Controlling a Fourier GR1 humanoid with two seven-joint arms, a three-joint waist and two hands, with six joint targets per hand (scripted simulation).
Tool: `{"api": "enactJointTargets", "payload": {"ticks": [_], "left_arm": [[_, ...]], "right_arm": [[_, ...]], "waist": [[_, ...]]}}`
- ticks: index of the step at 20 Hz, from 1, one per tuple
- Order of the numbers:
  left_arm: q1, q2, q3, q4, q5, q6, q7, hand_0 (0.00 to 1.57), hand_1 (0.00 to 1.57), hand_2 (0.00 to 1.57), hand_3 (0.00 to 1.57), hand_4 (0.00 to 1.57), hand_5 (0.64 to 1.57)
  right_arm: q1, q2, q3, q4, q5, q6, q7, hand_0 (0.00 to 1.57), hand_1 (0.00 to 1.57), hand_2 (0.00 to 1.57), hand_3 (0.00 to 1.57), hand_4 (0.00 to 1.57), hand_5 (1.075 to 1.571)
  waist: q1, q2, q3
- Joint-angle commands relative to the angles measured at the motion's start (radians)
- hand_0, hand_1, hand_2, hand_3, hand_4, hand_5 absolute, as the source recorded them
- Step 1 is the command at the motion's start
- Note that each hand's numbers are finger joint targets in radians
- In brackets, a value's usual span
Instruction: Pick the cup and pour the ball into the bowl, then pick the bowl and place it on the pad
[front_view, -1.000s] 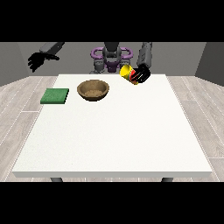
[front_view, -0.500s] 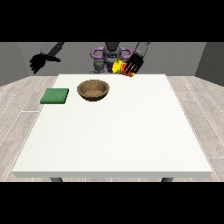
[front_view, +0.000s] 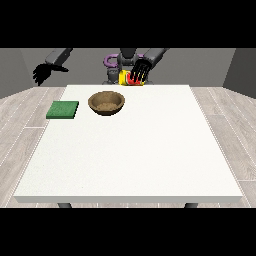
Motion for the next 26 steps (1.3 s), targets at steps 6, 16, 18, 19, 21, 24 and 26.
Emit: {"api": "enactJointTargets", "payload": {"ticks": [6,16,18,19,21,24,26], "left_arm": [[-0.086,-0.009,-0.168,-0.019,-0.185,-0.077,0.209,0.52,0.52,1.57,1.57,0.84,1.571],[-0.047,-0.009,-0.32,-0.04,-0.335,-0.203,0.234,0.0,0.0,1.57,1.57,0.91,1.547],[-0.114,-0.009,-0.364,-0.045,-0.362,-0.255,0.273,0.05,0.05,1.57,1.57,1.09,1.495],[-0.096,-0.007,-0.348,-0.039,-0.375,-0.277,0.214,0.0,0.0,1.57,1.57,1.16,1.452],[-0.157,-0.009,-0.352,-0.018,-0.392,-0.328,0.232,0.0,0.0,1.57,1.57,1.24,1.4],[-0.157,-0.009,-0.429,-0.056,-0.441,-0.43,0.261,0.61,0.61,1.57,1.57,1.23,1.387],[-0.216,-0.009,-0.399,-0.042,-0.453,-0.483,0.186,0.77,0.77,1.57,1.57,1.2,1.416]], "right_arm": [[-0.177,0.015,0.043,-0.001,0.029,-0.101,0.129,0.0,0.0,0.0,0.14,0.0,1.53],[-0.198,0.059,0.057,0.014,0.023,-0.098,0.106,0.0,0.0,0.0,0.25,0.0,1.525],[-0.212,0.074,0.071,0.019,0.036,-0.082,0.055,0.0,0.0,0.0,0.28,0.0,1.523],[-0.2,0.022,0.055,0.029,0.028,-0.066,0.089,0.0,0.0,0.0,0.22,0.0,1.522],[-0.243,0.055,0.066,0.021,0.021,-0.071,0.112,0.0,0.0,0.0,0.19,0.0,1.521],[-0.232,0.0,0.044,0.054,0.013,-0.042,0.112,0.0,0.0,0.0,0.07,0.0,1.519],[-0.208,0.06,0.069,0.052,0.034,-0.095,0.113,0.0,0.0,0.0,0.24,0.0,1.521]], "waist": [[-0.025,0.026,-0.0011],[-0.039,0.036,-0.001],[-0.081,0.1,-0.0004],[-0.04,0.06,-0.0006],[-0.08,0.084,-0.0007],[-0.073,0.05,-0.0004],[-0.057,0.014,-0.0006]]}}
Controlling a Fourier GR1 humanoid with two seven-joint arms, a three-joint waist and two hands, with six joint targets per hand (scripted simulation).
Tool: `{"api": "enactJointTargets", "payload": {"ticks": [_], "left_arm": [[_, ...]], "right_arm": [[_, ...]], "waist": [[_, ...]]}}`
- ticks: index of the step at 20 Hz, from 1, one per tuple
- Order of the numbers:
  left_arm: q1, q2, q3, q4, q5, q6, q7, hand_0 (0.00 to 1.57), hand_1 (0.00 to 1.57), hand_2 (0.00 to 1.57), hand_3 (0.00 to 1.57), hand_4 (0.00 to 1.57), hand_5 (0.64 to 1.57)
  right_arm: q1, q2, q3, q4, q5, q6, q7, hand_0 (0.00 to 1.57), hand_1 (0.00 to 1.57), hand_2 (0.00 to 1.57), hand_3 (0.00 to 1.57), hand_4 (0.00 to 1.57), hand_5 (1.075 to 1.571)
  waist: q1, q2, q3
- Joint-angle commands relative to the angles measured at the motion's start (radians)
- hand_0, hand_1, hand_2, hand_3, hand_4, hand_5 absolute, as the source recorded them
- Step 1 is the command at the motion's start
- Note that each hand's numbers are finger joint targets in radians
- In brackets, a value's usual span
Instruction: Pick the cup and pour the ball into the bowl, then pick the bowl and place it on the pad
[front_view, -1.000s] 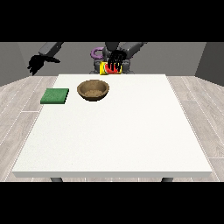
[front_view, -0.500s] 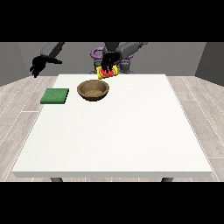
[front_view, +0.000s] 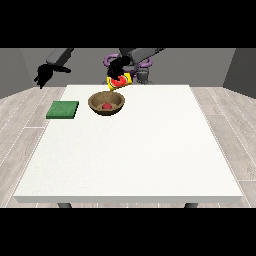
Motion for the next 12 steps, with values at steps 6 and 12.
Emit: {"api": "enactJointTargets", "payload": {"ticks": [6,12], "left_arm": [[-0.116,-0.002,0.003,-0.019,-0.13,-0.172,-0.075,1.56,1.56,1.57,1.57,1.19,1.467],[-0.149,-0.002,0.023,-0.108,-0.167,-0.228,-0.076,1.52,1.52,1.57,1.57,1.2,1.462]], "right_arm": [[0.001,-0.023,-0.013,0.031,-0.017,0.017,0.017,0.0,0.0,0.0,0.17,0.0,1.516],[0.017,-0.025,-0.014,0.082,-0.025,0.077,-0.024,0.0,0.0,0.0,0.0,0.43,1.555]], "waist": [[0.016,-0.014,-0.0002],[0.044,0.041,0.0005]]}}
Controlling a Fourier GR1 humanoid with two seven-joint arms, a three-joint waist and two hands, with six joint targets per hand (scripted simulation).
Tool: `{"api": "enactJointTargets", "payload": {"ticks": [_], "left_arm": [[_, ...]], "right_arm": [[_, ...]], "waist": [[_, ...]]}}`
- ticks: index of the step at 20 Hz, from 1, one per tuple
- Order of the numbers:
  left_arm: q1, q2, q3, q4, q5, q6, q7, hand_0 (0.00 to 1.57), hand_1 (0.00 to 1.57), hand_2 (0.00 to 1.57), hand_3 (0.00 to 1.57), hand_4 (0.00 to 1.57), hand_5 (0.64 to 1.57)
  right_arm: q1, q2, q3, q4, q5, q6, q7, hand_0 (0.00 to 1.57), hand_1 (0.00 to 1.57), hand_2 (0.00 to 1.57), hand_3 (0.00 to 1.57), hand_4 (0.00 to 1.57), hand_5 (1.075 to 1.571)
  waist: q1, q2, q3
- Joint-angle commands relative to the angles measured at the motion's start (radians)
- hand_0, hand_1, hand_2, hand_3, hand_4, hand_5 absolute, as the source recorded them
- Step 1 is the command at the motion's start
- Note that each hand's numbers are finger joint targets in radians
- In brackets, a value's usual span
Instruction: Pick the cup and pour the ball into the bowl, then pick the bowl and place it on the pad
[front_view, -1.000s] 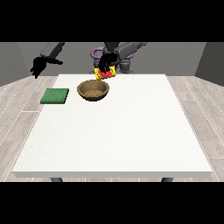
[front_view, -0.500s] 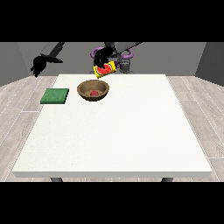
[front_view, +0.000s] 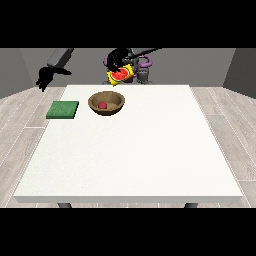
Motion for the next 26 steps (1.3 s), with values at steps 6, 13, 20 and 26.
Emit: {"api": "enactJointTargets", "payload": {"ticks": [6,13,20,26], "left_arm": [[0.133,0.064,0.311,-0.182,0.264,0.246,-0.023,0.36,0.36,1.57,1.57,0.99,1.555],[0.241,0.066,0.55,-0.222,0.644,0.317,-0.203,1.27,1.27,1.57,1.57,0.97,1.554],[0.264,-0.007,0.758,-0.233,1.038,0.303,-0.403,0.78,0.78,0.7,0.09,0.86,1.531],[0.39,-0.01,0.792,-0.166,1.268,0.271,-0.538,0.0,0.0,0.0,0.0,0.0,1.531]], "right_arm": [[0.023,0.0,-0.031,0.026,-0.038,-0.01,0.06,0.0,0.0,0.0,0.0,0.47,1.557],[-0.028,0.039,-0.045,-0.024,-0.054,-0.09,0.048,0.0,0.0,0.0,0.0,0.3,1.559],[-0.065,0.096,-0.029,-0.077,-0.074,-0.082,0.069,0.0,0.0,0.0,0.0,0.38,1.569],[-0.03,0.236,0.066,-0.129,-0.022,-0.147,0.09,0.0,0.0,0.0,0.0,0.33,1.559]], "waist": [[0.143,0.007,-0.0042],[0.172,0.123,-0.0049],[0.128,0.231,-0.0059],[0.067,0.183,-0.0026]]}}
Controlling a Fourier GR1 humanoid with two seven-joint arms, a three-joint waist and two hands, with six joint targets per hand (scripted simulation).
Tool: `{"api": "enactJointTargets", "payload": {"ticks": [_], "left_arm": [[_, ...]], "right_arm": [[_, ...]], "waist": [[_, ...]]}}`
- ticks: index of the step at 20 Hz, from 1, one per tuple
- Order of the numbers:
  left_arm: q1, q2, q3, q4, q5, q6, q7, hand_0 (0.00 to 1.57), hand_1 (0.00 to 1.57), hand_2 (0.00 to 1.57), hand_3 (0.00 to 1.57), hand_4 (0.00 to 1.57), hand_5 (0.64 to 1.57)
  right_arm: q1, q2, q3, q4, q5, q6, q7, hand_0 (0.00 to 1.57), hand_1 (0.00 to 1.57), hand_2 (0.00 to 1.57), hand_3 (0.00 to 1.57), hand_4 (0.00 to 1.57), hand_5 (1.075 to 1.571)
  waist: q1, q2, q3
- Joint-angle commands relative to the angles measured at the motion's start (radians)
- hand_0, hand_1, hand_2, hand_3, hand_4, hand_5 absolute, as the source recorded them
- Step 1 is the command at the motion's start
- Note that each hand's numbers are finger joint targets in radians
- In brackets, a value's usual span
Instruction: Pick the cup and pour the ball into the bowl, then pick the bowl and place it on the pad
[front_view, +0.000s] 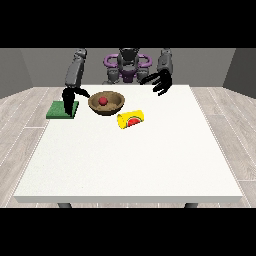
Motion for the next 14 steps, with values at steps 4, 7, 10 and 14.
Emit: {"api": "enactJointTargets", "payload": {"ticks": [4,7,10,14], "left_arm": [[0.081,0.01,0.097,0.125,0.157,-0.064,-0.138,0.0,0.0,0.0,0.0,0.0,1.519],[0.067,0.029,0.094,0.096,0.167,-0.095,-0.099,0.0,0.0,0.0,0.0,0.0,1.526],[0.033,0.023,0.079,0.08,0.176,-0.112,-0.094,0.0,0.0,0.0,0.0,0.0,1.533],[0.058,-0.007,0.001,0.014,0.181,-0.063,-0.042,0.0,0.0,0.0,0.0,0.0,1.549]], "right_arm": [[-0.007,0.06,0.07,-0.053,0.018,-0.031,0.113,0.0,0.0,0.0,0.0,0.11,1.541],[0.055,0.058,0.075,-0.007,0.037,-0.013,0.027,0.0,0.0,0.0,0.0,0.0,1.543],[0.047,0.123,0.094,0.034,0.061,-0.069,-0.035,0.0,0.0,0.0,0.0,0.08,1.543],[0.002,0.079,0.05,0.128,0.024,-0.023,-0.038,0.0,0.0,0.0,0.0,0.25,1.55]], "waist": [[-0.078,-0.078,0.0035],[-0.073,-0.094,0.0041],[-0.044,-0.068,0.0044],[-0.006,-0.06,0.0047]]}}
